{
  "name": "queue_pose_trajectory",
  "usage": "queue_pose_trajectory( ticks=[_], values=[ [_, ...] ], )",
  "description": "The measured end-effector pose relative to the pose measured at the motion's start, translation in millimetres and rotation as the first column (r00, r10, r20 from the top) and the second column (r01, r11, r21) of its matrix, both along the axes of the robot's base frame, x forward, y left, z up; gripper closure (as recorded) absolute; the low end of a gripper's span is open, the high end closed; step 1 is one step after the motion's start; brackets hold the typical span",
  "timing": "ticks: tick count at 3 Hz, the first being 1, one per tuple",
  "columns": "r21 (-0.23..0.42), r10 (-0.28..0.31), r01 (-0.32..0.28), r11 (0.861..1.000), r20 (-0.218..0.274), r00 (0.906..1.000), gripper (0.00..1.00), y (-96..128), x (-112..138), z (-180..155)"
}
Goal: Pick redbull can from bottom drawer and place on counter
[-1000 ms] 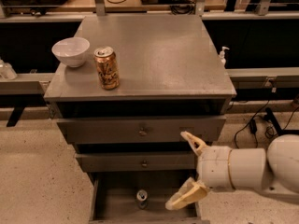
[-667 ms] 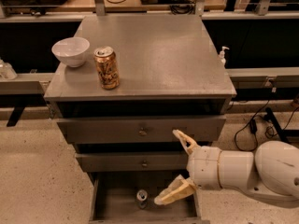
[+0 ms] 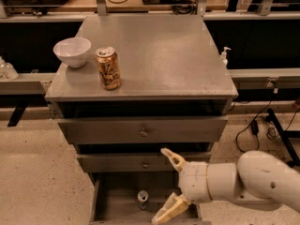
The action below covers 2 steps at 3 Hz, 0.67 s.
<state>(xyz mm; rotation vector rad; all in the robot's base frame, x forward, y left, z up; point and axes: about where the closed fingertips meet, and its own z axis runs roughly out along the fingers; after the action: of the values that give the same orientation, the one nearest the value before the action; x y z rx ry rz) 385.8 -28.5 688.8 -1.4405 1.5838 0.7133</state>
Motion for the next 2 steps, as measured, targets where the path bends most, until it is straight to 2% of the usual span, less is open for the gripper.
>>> queue_pose_trajectory(
  ticks=[1, 2],
  values=[
    [0.037, 0.045, -0.046, 0.998, 0.037, 0.9983, 0.0, 31, -22, -78],
    [0.059, 0.012, -0.017, 0.998, 0.089, 0.9959, 0.0, 51, -24, -137]
  ],
)
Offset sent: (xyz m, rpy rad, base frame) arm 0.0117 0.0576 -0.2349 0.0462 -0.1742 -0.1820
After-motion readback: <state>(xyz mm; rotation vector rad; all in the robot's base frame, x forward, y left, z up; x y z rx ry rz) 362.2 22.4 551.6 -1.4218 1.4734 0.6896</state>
